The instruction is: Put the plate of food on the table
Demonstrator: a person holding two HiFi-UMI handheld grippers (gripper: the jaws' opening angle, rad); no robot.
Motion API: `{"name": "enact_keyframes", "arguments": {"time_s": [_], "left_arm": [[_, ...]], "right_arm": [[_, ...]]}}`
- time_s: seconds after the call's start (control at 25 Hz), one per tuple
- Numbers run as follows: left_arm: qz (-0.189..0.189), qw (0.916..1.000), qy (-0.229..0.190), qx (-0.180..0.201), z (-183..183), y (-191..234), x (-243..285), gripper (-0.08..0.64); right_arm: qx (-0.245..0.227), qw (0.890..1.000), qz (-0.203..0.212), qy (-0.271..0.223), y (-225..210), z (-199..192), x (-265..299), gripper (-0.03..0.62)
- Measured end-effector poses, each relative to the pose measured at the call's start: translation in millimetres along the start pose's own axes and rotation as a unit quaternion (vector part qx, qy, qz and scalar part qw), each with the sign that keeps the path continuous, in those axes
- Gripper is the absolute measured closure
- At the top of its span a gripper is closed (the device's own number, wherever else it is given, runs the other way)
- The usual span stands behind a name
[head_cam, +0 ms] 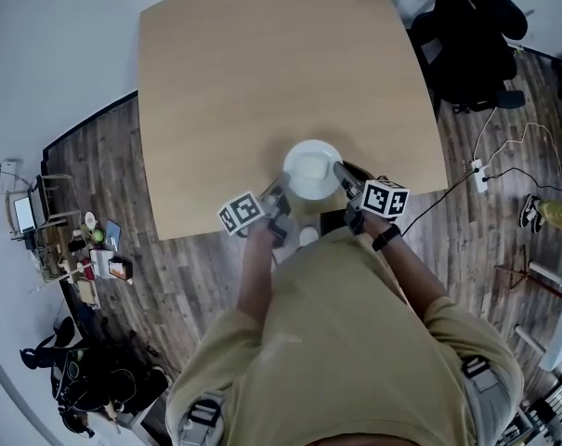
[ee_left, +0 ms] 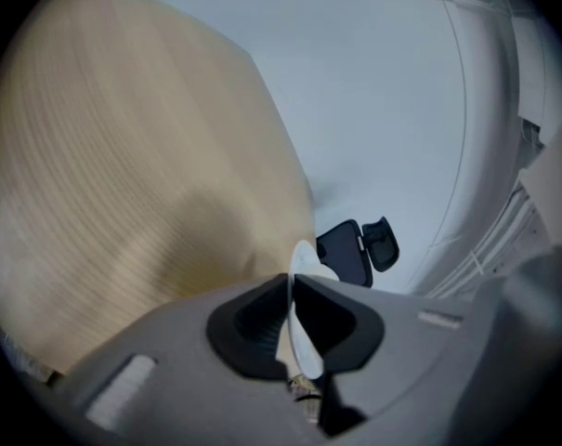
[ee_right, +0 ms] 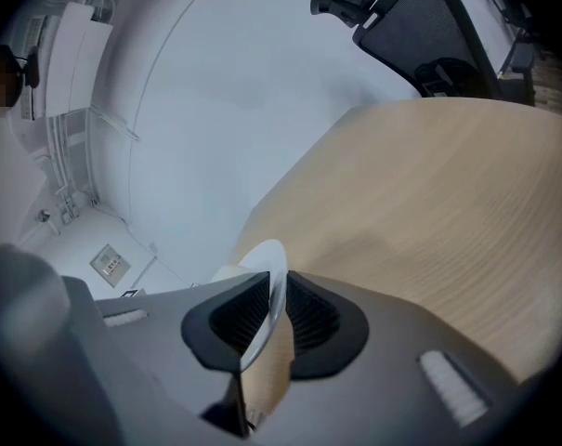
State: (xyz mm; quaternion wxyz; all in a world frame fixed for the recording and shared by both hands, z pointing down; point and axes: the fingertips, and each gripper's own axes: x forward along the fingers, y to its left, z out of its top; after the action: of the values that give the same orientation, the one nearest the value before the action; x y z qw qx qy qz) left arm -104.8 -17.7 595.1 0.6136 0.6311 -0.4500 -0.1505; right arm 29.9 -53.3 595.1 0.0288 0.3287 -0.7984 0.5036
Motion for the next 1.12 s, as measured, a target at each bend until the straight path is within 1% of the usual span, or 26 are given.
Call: {"name": "enact_keyframes", "arguments": {"time_s": [0.16,0.32,0.44,0.6,0.76,0.88,0.96,1.12], "left_arm": [[0.01,0.9999,-0.003,-0.007,21,2,18,0.541],[0.006,0.9998,-0.01,-0.016,56,5,34,0.541],[0.003,0.9998,-0.015,-0.015,69,2,40,0.541],[0.002,0.9998,-0.017,-0.007,85,2,53,0.541],[0.008,0.9997,-0.023,0.002,129,3,93,0.541],[0.027,0.9991,-0.025,0.02,171,28,145,0.541],[0.037,0.9986,-0.024,0.029,193,40,173,0.541],[0.032,0.9982,-0.028,0.041,206,22,179,0.541]], "right_arm": [[-0.002,1.0,-0.004,0.009,-7,20,23,0.541],[-0.004,1.0,-0.005,0.01,-10,46,57,0.541],[-0.008,1.0,-0.008,0.005,-8,58,67,0.54],[-0.006,1.0,-0.007,-0.007,-10,73,80,0.541],[-0.007,1.0,-0.009,-0.015,-24,115,119,0.54],[-0.009,1.0,-0.014,-0.013,-62,145,173,0.54],[-0.001,1.0,-0.017,-0.017,-82,163,201,0.54],[0.007,0.999,-0.019,-0.038,-74,183,199,0.54]]}}
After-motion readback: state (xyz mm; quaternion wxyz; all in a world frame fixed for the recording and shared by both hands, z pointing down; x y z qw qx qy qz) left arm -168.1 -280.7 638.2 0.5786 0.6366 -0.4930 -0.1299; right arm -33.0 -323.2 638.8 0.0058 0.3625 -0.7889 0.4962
